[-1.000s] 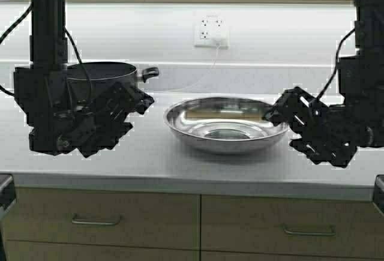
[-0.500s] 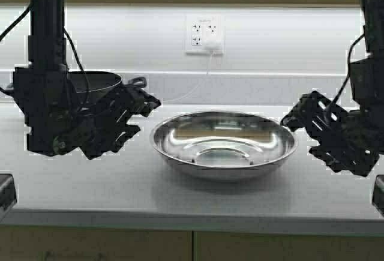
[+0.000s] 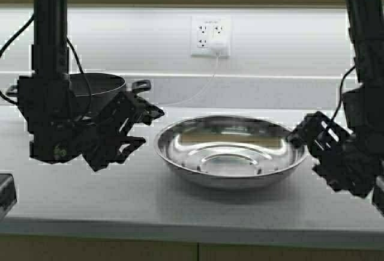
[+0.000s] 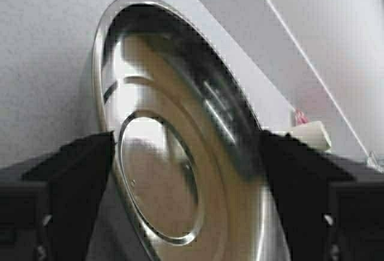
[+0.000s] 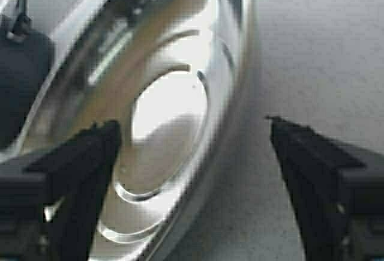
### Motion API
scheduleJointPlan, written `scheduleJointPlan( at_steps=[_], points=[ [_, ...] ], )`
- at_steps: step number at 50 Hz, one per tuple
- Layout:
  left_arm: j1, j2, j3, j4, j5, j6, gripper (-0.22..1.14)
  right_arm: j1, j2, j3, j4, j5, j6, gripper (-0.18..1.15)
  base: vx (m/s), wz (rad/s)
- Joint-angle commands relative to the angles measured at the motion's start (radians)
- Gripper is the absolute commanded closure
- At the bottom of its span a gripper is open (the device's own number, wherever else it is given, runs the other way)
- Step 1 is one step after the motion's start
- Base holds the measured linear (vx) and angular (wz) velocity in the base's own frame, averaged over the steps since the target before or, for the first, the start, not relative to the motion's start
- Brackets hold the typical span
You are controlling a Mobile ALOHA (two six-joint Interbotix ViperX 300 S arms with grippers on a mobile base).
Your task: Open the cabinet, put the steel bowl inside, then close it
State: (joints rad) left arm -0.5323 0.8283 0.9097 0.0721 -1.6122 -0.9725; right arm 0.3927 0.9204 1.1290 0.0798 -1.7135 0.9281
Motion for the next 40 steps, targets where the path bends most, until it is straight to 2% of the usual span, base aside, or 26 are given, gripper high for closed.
scheduleJointPlan(
  at_steps=[1, 11, 40],
  points=[
    [0.021, 0.048, -0.063, 0.044, -0.002, -0.040, -0.09, -0.018, -0.006, -0.018, -0.029, -0.014, 0.000, -0.07, 0.01, 0.01],
    [0.055, 0.101, -0.149, 0.087, -0.002, -0.064, -0.09, -0.038, 0.009, -0.060, -0.066, -0.014, 0.003, -0.06, 0.00, 0.00],
    [0.101, 0.127, -0.216, 0.092, 0.032, -0.069, -0.07, -0.052, 0.023, -0.121, -0.069, -0.012, 0.018, -0.05, 0.00, 0.00]
  ],
)
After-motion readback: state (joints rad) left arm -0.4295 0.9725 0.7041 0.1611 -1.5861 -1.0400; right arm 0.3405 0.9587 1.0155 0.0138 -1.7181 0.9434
